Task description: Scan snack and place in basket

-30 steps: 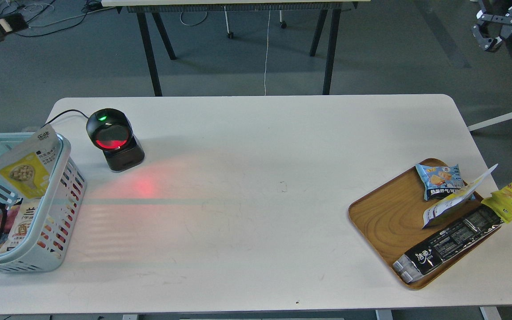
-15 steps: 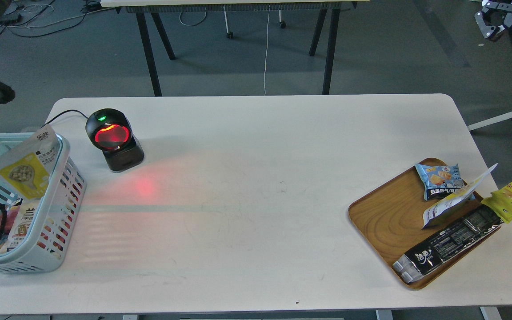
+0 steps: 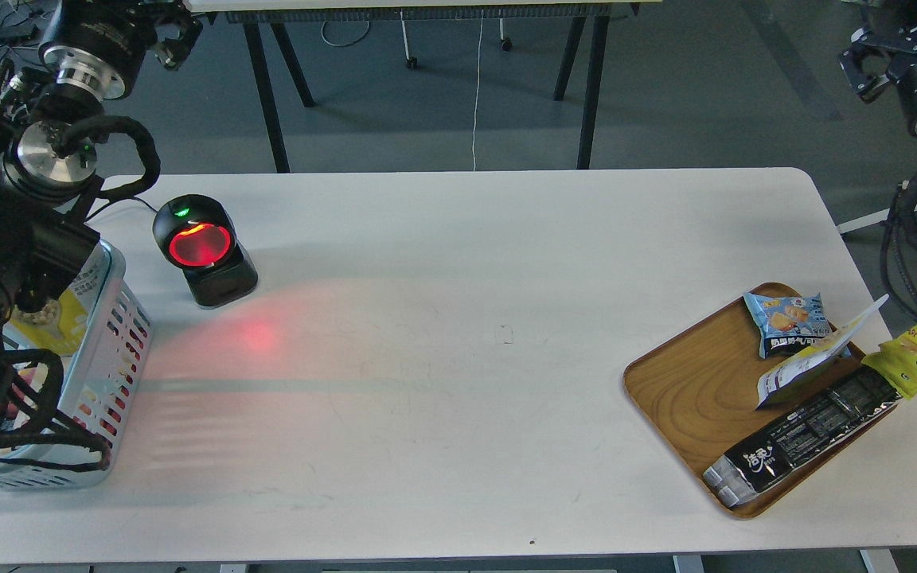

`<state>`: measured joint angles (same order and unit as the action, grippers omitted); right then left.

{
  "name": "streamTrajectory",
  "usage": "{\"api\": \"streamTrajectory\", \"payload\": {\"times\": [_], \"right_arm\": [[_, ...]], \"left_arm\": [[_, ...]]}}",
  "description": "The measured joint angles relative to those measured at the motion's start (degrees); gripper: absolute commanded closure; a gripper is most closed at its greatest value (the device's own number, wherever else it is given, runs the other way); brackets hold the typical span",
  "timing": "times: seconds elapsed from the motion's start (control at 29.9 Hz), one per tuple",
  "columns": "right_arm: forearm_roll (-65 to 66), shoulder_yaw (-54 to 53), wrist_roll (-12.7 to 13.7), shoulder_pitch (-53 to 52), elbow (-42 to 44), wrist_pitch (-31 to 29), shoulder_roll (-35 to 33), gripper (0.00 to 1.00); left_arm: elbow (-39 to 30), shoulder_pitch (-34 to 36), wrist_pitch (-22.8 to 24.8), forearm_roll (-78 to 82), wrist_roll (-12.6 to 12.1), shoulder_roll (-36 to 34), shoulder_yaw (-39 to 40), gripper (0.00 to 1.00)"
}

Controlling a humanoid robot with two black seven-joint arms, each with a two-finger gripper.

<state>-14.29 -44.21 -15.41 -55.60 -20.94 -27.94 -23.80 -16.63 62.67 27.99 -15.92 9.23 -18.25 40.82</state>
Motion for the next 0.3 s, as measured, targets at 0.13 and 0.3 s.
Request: {"api": "streamTrajectory", "payload": {"times": [0.13,0.3], "right_arm": [[-0.83,-0.53,0.05,1.56,-1.33,-0.05,3.11,0.0],[-1.16,-1.69,0.01,2.71,-4.38,-0.07,3.97,0.0]], "left_arm": [[-0.12,-0.7,0.01,-0.67,-0.05,-0.04,0.08,0.0],[-0.45,-2.05,0.01,-0.87,0.3,-0.52,0.08,0.0]]}}
